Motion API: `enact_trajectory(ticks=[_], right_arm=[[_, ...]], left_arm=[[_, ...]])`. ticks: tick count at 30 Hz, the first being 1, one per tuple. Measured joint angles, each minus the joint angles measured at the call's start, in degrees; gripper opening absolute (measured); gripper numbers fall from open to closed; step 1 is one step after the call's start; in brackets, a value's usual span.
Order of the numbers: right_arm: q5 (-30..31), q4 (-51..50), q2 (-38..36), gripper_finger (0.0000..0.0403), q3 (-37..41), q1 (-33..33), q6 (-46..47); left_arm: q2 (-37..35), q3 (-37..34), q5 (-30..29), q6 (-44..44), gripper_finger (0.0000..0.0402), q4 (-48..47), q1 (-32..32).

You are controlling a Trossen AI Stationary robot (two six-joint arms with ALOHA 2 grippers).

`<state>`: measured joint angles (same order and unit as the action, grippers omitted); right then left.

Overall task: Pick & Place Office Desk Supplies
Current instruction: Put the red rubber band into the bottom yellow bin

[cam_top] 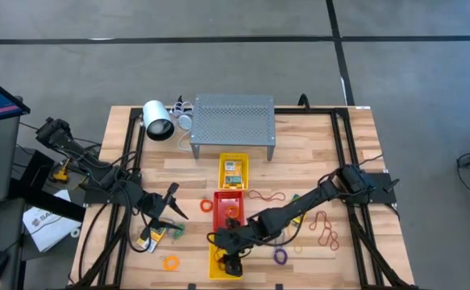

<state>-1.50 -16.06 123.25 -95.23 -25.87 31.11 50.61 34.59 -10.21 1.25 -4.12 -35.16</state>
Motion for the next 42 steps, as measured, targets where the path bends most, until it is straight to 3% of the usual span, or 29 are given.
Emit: enact_trajectory(ticks=[4,9,14,23,31,42], right_arm=[[0.92,-8.32,-1.11,0.0215,-4.71,-0.44,-2.84],[7.11,-17.14,-3.4,0.0215,-8.75,-1.57,-5.75],[9.68,-18.63,-6.77,0.0215,-9.07,-1.85,-10.48],[12.11,-31.36,-13.17,0.0214,-9.1,-0.92,-9.92],[13.62,-52.15,-14.44,0.0214,-8.99,-2.12,4.28],[18.9,-58.15,-14.22,0.0214,-8.53,-8.4,15.94]], left_arm=[[0.0,0.0,-0.07,1.18,0.0153,0.0,0.0],[0.0,0.0,-1.96,3.35,0.0153,0.1,0.0],[-0.07,0.0,-5.8,5.11,0.0153,-0.21,0.48],[-2.72,0.02,-6.35,6.02,0.0153,-1.29,4.03],[-4.59,0.02,-6.33,6.43,0.0153,-2.63,7.13],[-4.72,0.02,-6.25,5.86,0.0153,-4.11,9.53]])
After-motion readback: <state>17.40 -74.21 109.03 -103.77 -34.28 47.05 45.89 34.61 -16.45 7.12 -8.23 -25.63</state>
